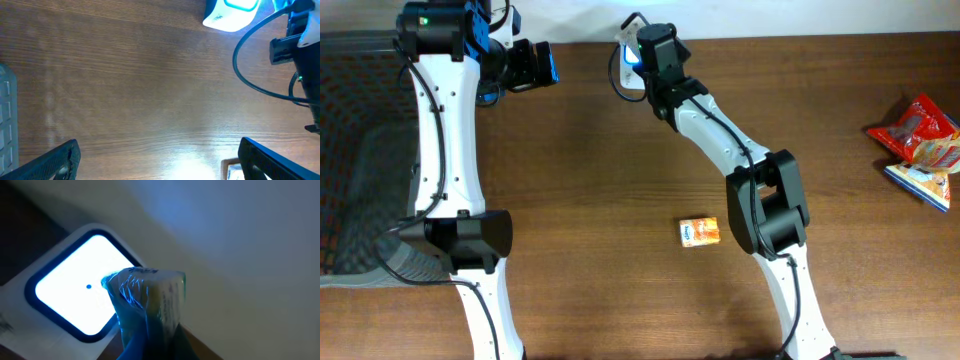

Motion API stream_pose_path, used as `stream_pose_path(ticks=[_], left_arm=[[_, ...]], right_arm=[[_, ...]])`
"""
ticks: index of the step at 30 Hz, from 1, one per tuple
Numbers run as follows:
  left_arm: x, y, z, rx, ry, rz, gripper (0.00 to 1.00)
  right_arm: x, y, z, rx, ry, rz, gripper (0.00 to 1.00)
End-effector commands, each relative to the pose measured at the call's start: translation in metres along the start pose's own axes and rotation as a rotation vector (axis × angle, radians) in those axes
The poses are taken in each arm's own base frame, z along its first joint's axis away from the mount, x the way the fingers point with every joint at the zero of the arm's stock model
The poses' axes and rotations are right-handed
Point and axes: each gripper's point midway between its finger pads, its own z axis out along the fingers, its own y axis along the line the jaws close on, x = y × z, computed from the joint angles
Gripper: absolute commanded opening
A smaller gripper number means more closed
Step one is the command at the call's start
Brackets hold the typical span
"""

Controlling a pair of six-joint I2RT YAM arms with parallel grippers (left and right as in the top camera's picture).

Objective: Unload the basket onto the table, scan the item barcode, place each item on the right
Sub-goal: 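Carry the teal tissue pack right and release it on the table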

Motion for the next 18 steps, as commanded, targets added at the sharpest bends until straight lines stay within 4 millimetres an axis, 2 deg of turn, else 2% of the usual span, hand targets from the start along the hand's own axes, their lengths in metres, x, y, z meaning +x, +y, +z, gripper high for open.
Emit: stream_pose_path(ticks=[1, 4, 5, 8, 9, 11, 12, 13, 14, 15, 16, 18], left_arm=[[-0.001, 0.0, -0.004, 0.001, -0.012, -0.006, 0.99], [-0.001, 0.0, -0.005, 0.001, -0.013, -0.006, 0.99], [-0.001, 0.0, -0.004, 0.001, -0.012, -0.006, 0.99], [-0.001, 0.0, -0.004, 0.001, -0.012, -0.006, 0.99], [-0.001, 0.0, -0.004, 0.001, -0.012, -0.006, 0.99], [-0.001, 0.0, -0.005, 0.001, -0.013, -0.006, 0.99], [-0.001, 0.0, -0.005, 0.001, -0.013, -0.006, 0.99], [-0.001, 0.0, -0.004, 0.001, -0.012, -0.006, 0.99], [-0.001, 0.0, -0.004, 0.001, -0.012, -0.006, 0.99], [-0.001, 0.001, -0.004, 0.001, -0.012, -0.006, 0.99], [-0.001, 0.001, -0.004, 0.001, -0.012, -0.006, 0.99], [-0.001, 0.0, -0.004, 0.001, -0.012, -0.006, 0.99]], right_arm=[[-0.02, 0.017, -0.006, -0.112, -0.084, -0.023, 0.04], [-0.039, 0.027, -0.012, -0.133, -0.159, -0.087, 0.04], [-0.038, 0.028, -0.011, -0.125, -0.161, -0.136, 0.04], [-0.019, 0.024, 0.0, -0.078, -0.092, -0.098, 0.04], [-0.022, -0.008, -0.006, 0.041, -0.061, 0.06, 0.04], [-0.037, -0.074, -0.028, 0.12, -0.101, 0.256, 0.04], [-0.029, -0.115, -0.038, 0.169, -0.084, 0.349, 0.04], [-0.001, -0.168, -0.051, 0.253, -0.018, 0.482, 0.04], [0.04, -0.214, -0.065, 0.32, 0.082, 0.572, 0.04], [0.093, -0.248, -0.08, 0.356, 0.224, 0.617, 0.04], [0.158, -0.274, -0.097, 0.392, 0.385, 0.678, 0.04], [0.283, -0.294, -0.139, 0.458, 0.736, 0.769, 0.04]])
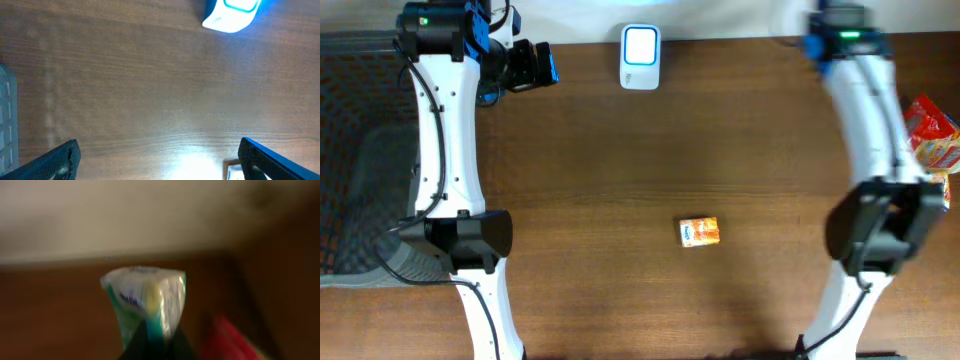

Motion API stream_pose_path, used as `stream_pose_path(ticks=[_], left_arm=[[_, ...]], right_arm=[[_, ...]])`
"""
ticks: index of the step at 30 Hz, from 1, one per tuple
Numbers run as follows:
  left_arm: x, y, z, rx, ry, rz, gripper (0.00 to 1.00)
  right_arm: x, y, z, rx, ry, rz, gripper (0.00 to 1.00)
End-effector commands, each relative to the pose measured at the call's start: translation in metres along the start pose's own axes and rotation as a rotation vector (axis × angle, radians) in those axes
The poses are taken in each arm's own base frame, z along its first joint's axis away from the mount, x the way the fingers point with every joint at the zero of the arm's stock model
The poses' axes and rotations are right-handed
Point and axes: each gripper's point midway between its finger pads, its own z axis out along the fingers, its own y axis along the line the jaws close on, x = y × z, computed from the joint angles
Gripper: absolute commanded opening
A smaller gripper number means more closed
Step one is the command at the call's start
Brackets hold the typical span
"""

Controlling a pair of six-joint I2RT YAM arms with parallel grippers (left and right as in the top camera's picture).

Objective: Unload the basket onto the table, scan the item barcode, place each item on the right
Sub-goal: 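Carry the teal tissue pack right and release it on the table, then grasp the orange tissue pack with right gripper, then hold the orange tissue pack under the white scanner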

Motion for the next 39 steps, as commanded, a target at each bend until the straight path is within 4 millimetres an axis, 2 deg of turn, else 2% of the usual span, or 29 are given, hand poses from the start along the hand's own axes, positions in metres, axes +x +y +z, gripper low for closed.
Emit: stream_pose_path(ticks=[1, 2, 3, 4, 6, 8, 9, 10, 11, 12, 13, 14, 15, 16, 17, 18, 19, 20, 21, 22, 24, 26, 27, 29, 31, 34, 37, 38, 39], left_arm=[[-0.001, 0.001, -0.004, 0.001, -0.012, -0.006, 0.99], [-0.001, 0.001, -0.004, 0.001, -0.012, -0.006, 0.99], [-0.001, 0.001, -0.004, 0.001, -0.012, -0.006, 0.99], [-0.001, 0.001, -0.004, 0.001, -0.011, -0.006, 0.99], [-0.001, 0.001, -0.004, 0.0, -0.012, -0.006, 0.99], [-0.001, 0.001, -0.004, 0.0, -0.012, -0.006, 0.99], [-0.001, 0.001, -0.004, 0.001, -0.011, -0.006, 0.99], [-0.001, 0.001, -0.004, 0.001, -0.012, -0.006, 0.99], [-0.001, 0.001, -0.004, 0.001, -0.011, -0.006, 0.99], [-0.001, 0.001, -0.004, 0.001, -0.011, -0.006, 0.99], [-0.001, 0.001, -0.004, 0.001, -0.012, -0.006, 0.99], [-0.001, 0.001, -0.004, 0.001, -0.012, -0.006, 0.99], [-0.001, 0.001, -0.004, 0.001, -0.012, -0.006, 0.99], [-0.001, 0.001, -0.004, 0.0, -0.012, -0.006, 0.99], [-0.001, 0.001, -0.004, 0.001, -0.011, -0.006, 0.99], [-0.001, 0.001, -0.004, 0.001, -0.011, -0.006, 0.99], [-0.001, 0.001, -0.004, 0.001, -0.011, -0.006, 0.99], [-0.001, 0.001, -0.004, 0.001, -0.011, -0.006, 0.99], [-0.001, 0.001, -0.004, 0.001, -0.011, -0.006, 0.99], [-0.001, 0.001, -0.004, 0.001, -0.011, -0.006, 0.99], [-0.001, 0.001, -0.004, 0.001, -0.011, -0.006, 0.99], [-0.001, 0.001, -0.004, 0.001, -0.012, -0.006, 0.99], [-0.001, 0.001, -0.004, 0.0, -0.011, -0.006, 0.99], [-0.001, 0.001, -0.004, 0.001, -0.011, -0.006, 0.99], [-0.001, 0.001, -0.004, 0.001, -0.011, -0.006, 0.99], [-0.001, 0.001, -0.004, 0.001, -0.011, -0.006, 0.99], [-0.001, 0.001, -0.004, 0.001, -0.011, -0.006, 0.99], [-0.001, 0.001, -0.004, 0.001, -0.011, -0.006, 0.99], [-0.001, 0.001, -0.004, 0.001, -0.012, -0.006, 0.99]], right_arm=[[0.094, -0.092, 0.035, 0.18, 0.31, 0.234, 0.04], [0.125, -0.125, 0.041, 0.226, 0.4, 0.325, 0.04], [0.153, -0.145, 0.049, 0.163, 0.478, 0.398, 0.07], [0.167, -0.155, 0.05, 0.132, 0.519, 0.437, 0.16], [0.183, -0.171, 0.052, 0.094, 0.555, 0.513, 0.72], [0.185, -0.167, 0.054, 0.009, 0.561, 0.559, 0.94], [0.18, -0.152, 0.052, -0.069, 0.564, 0.572, 0.99], [0.176, -0.146, 0.047, -0.093, 0.562, 0.566, 1.0], [0.162, -0.144, 0.033, -0.102, 0.536, 0.557, 1.0], [0.142, -0.14, 0.003, -0.144, 0.503, 0.553, 1.0], [0.121, -0.119, -0.04, -0.29, 0.483, 0.566, 0.99], [0.109, -0.094, -0.076, -0.438, 0.483, 0.558, 0.99], [0.102, -0.059, -0.111, -0.631, 0.495, 0.479, 0.99], [0.103, -0.019, -0.139, -0.812, 0.498, 0.305, 0.99], [0.109, 0.007, -0.152, -0.898, 0.478, 0.121, 0.98], [0.123, 0.041, -0.167, -0.986, 0.484, -0.068, 0.98], [0.134, 0.064, -0.176, -1.038, 0.492, -0.172, 0.98], [0.164, 0.11, -0.192, -1.117, 0.503, -0.401, 0.99], [0.192, 0.136, -0.193, -1.085, 0.537, -0.555, 0.99], [0.231, 0.164, -0.187, -0.995, 0.56, -0.741, 0.99], [0.283, 0.2, -0.188, -0.939, 0.546, -0.933, 0.99], [0.31, 0.211, -0.194, -0.938, 0.551, -1.005, 0.97], [0.32, 0.212, -0.197, -0.947, 0.57, -1.014, 0.91], [0.324, 0.211, -0.196, -0.952, 0.584, -1.009, 0.76], [0.32, 0.212, -0.191, -0.976, 0.558, -1.005, 0.57], [0.324, 0.219, -0.198, -1.068, 0.534, -1.023, 0.57], [0.341, 0.224, -0.192, -1.099, 0.53, -1.05, 0.55], [0.353, 0.221, -0.191, -1.1, 0.564, -1.057, 0.49], [0.364, 0.218, -0.19, -1.101, 0.593, -1.063, 0.36]])
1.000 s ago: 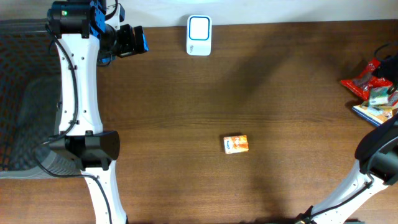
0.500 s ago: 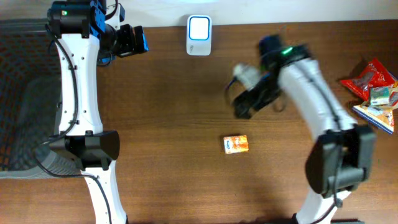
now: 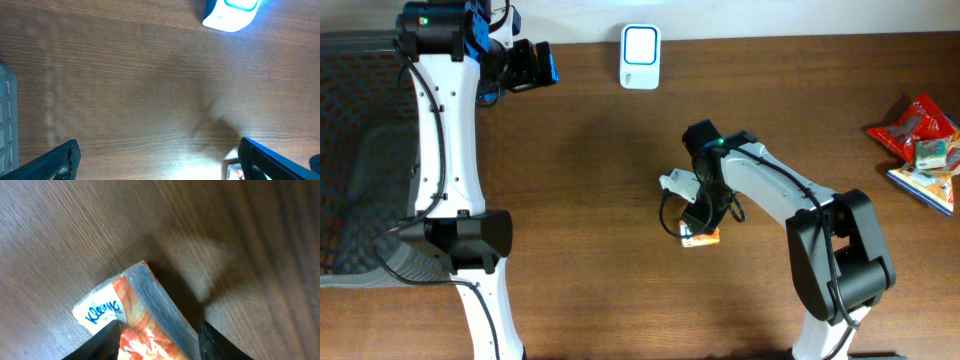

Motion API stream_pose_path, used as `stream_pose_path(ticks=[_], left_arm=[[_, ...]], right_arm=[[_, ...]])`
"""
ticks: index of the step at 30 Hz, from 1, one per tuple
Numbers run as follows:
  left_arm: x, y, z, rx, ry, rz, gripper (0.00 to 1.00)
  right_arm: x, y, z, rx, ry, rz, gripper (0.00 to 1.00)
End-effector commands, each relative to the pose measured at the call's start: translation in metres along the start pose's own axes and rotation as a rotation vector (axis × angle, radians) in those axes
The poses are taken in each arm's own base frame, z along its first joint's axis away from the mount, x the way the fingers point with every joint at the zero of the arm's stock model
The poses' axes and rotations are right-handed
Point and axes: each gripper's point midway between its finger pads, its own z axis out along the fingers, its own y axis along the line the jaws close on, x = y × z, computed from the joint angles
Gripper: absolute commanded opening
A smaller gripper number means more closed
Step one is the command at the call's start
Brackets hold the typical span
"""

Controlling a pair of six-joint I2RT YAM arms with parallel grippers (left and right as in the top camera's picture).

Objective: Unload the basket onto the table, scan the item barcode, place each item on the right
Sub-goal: 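Hold the orange tissue pack under the white scanner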

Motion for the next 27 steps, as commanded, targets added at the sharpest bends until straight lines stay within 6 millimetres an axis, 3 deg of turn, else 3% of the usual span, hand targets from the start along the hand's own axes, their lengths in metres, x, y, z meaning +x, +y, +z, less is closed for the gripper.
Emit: stream_pose_path(ticks=[1, 3, 6, 8, 9, 10, 11, 12, 13, 14, 16, 21, 26, 27], left_arm=[[-0.002, 0.0, -0.005, 0.001, -0.013, -0.005, 0.99], [-0.002, 0.0, -0.005, 0.001, -0.013, -0.005, 0.99], [-0.001, 0.0, -0.004, 0.001, -0.013, -0.006, 0.99], [-0.001, 0.0, -0.004, 0.001, -0.013, -0.006, 0.99], [-0.002, 0.0, -0.005, 0.001, -0.013, -0.005, 0.99], [-0.002, 0.0, -0.005, 0.001, -0.013, -0.005, 0.99], [-0.002, 0.0, -0.005, 0.001, -0.013, -0.005, 0.99], [-0.001, 0.0, -0.004, 0.001, -0.013, -0.006, 0.99], [-0.002, 0.0, -0.005, 0.001, -0.013, -0.005, 0.99], [-0.001, 0.0, -0.004, 0.001, -0.013, -0.006, 0.99], [-0.002, 0.0, -0.005, 0.001, -0.013, -0.005, 0.99], [-0.002, 0.0, -0.005, 0.001, -0.013, -0.005, 0.99], [-0.001, 0.0, -0.004, 0.001, -0.013, -0.006, 0.99], [-0.001, 0.0, -0.004, 0.001, -0.012, -0.006, 0.99]], right_arm=[[0.011, 0.006, 0.014, -0.037, 0.028, 0.038, 0.22], [-0.002, 0.003, 0.007, -0.034, -0.013, 0.197, 0.04], [-0.022, -0.003, -0.008, -0.036, -0.076, 0.448, 0.04], [-0.054, 0.006, -0.03, -0.171, -0.197, 0.505, 0.04], [-0.081, 0.01, -0.055, -0.344, -0.342, 0.53, 0.04], [-0.103, 0.002, -0.082, -0.501, -0.506, 0.565, 0.04], [-0.118, -0.018, -0.111, -0.613, -0.652, 0.613, 0.04], [-0.129, -0.046, -0.151, -0.742, -0.828, 0.623, 0.04], [-0.13, -0.072, -0.19, -0.832, -0.974, 0.576, 0.04], [-0.129, -0.084, -0.207, -0.864, -1.029, 0.558, 0.04], [-0.127, -0.09, -0.234, -0.939, -1.08, 0.464, 0.04], [-0.124, -0.068, -0.226, -1.094, -0.944, 0.441, 0.04], [-0.125, -0.069, -0.226, -1.113, -0.924, 0.479, 0.04], [-0.132, -0.071, -0.225, -1.098, -0.939, 0.52, 0.04]])
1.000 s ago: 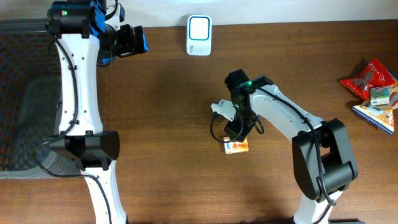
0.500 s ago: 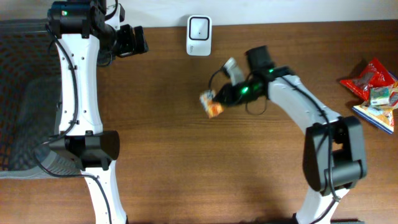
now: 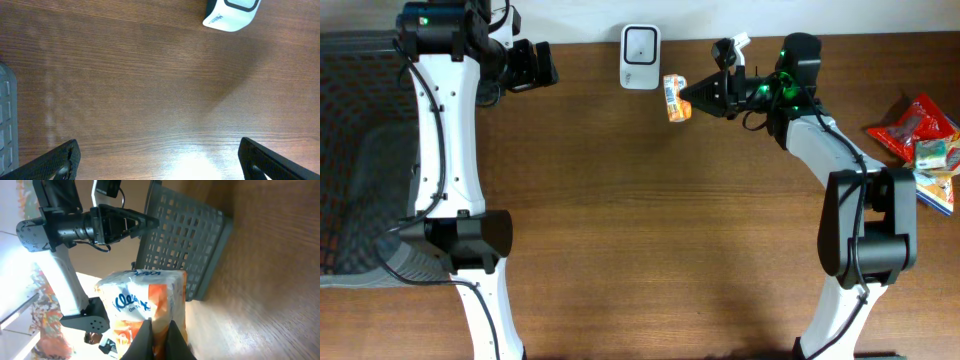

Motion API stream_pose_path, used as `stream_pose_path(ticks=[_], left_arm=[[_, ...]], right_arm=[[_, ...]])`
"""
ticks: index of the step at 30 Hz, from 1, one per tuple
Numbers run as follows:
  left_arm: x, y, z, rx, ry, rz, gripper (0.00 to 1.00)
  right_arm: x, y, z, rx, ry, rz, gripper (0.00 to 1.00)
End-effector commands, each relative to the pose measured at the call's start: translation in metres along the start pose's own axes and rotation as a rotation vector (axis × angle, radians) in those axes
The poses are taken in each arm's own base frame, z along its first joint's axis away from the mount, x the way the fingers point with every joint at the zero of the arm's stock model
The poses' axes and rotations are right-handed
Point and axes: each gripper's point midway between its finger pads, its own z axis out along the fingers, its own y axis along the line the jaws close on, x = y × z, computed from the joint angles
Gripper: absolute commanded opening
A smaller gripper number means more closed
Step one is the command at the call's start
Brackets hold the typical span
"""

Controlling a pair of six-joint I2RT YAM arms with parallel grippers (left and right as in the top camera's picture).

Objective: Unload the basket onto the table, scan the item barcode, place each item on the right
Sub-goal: 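Hold the orange tissue pack under the white scanner, then carry the orange tissue pack right and release it on the table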

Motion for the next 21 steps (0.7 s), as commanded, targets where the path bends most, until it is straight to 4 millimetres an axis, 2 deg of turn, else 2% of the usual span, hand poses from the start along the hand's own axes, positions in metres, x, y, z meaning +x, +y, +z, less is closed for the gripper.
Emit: stream_pose_path(ticks=[1, 3, 4, 5, 7, 8, 9, 10, 12, 14, 17, 18, 21], left_arm=[[-0.001, 0.0, -0.004, 0.001, -0.013, -0.006, 0.99], [-0.002, 0.0, -0.005, 0.002, -0.013, -0.005, 0.99], [-0.001, 0.0, -0.004, 0.001, -0.013, -0.006, 0.99], [-0.002, 0.0, -0.005, 0.002, -0.013, -0.005, 0.99], [-0.002, 0.0, -0.005, 0.001, -0.013, -0.005, 0.99], [-0.002, 0.0, -0.005, 0.001, -0.013, -0.005, 0.99], [-0.001, 0.0, -0.004, 0.001, -0.013, -0.006, 0.99], [-0.001, 0.0, -0.004, 0.001, -0.013, -0.006, 0.99], [-0.001, 0.0, -0.004, 0.001, -0.013, -0.006, 0.99], [-0.002, 0.0, -0.005, 0.002, -0.013, -0.005, 0.99], [-0.002, 0.0, -0.005, 0.002, -0.013, -0.005, 0.99], [-0.001, 0.0, -0.005, 0.001, -0.013, -0.006, 0.99], [-0.001, 0.0, -0.004, 0.001, -0.013, -0.006, 0.99]], right_arm=[[-0.008, -0.003, 0.015, 0.025, -0.043, 0.032, 0.04], [-0.042, 0.004, 0.024, 0.07, -0.199, -0.049, 0.04], [-0.065, 0.004, 0.021, 0.114, -0.314, -0.069, 0.04], [-0.085, -0.006, 0.013, 0.195, -0.418, -0.075, 0.04], [-0.115, -0.043, -0.011, 0.578, -0.577, -0.092, 0.04], [-0.126, -0.048, -0.033, 0.838, -0.646, -0.133, 0.04], [-0.136, -0.039, -0.052, 1.048, -0.699, -0.227, 0.04], [-0.146, -0.027, -0.063, 1.184, -0.735, -0.33, 0.04], [-0.161, -0.001, -0.073, 1.415, -0.775, -0.567, 0.04], [-0.175, -0.012, -0.043, 1.535, -0.669, -0.84, 0.04], [-0.18, -0.052, 0.007, 1.736, -0.376, -1.248, 0.05], [-0.177, -0.077, 0.032, 1.759, -0.254, -1.38, 0.06], [-0.169, -0.112, 0.05, 1.74, -0.175, -1.417, 0.08]])
